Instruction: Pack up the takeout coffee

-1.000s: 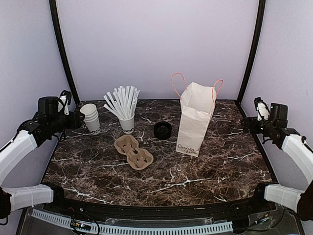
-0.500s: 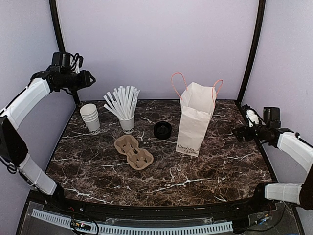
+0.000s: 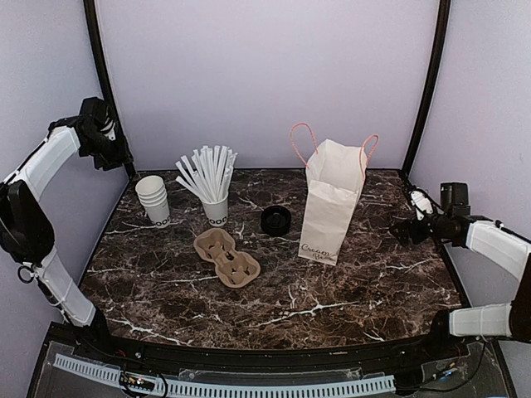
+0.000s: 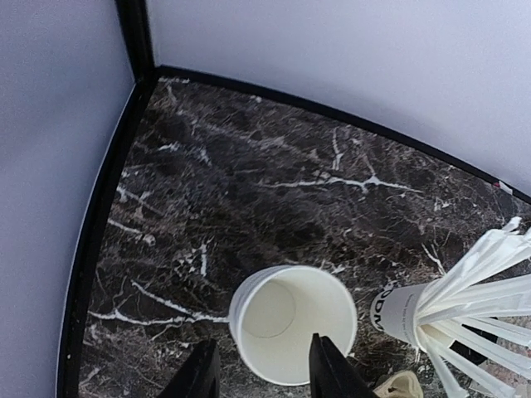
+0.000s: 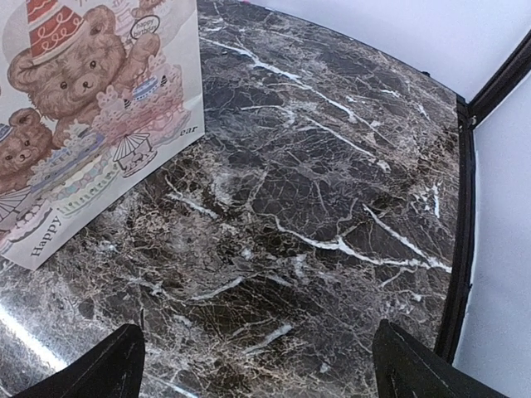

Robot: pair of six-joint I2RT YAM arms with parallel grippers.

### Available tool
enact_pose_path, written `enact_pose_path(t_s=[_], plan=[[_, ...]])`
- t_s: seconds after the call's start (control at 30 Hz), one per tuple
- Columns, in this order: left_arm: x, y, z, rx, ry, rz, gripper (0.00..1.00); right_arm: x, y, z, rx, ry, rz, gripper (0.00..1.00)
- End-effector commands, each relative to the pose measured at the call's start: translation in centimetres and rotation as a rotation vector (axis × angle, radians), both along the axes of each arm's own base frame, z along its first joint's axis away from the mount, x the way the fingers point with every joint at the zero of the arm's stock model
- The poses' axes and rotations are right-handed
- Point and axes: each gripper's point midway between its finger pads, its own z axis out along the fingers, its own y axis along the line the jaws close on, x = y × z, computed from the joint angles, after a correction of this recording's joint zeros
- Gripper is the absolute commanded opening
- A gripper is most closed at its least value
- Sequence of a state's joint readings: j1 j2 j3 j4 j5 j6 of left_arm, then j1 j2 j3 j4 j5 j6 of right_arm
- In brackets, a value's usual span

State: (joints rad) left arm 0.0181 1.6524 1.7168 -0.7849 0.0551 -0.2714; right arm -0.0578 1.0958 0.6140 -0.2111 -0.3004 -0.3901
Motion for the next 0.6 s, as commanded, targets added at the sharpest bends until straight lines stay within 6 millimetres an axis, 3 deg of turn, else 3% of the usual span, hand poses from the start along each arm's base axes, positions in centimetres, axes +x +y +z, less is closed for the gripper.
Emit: enact_pose_path(t_s=[0.0, 0.17, 0.57], plan=[[-2.5, -0.2, -4.8, -0.095, 0.180, -0.017, 0.42, 0.4, 1.1, 0.5, -0.008, -0.023, 0.053, 0.97], [-2.3, 0.4, -7.5, -0.071, 0.251, 0.005, 0.38, 0.2, 1.3, 0.7, -0.007, -0.027, 0.061, 0.97], [-1.0, 1.2, -9.3, -0.035, 0.287, 0.024, 0.24, 0.1, 1.3, 0.6, -0.008, -0.024, 0.064, 0.97]])
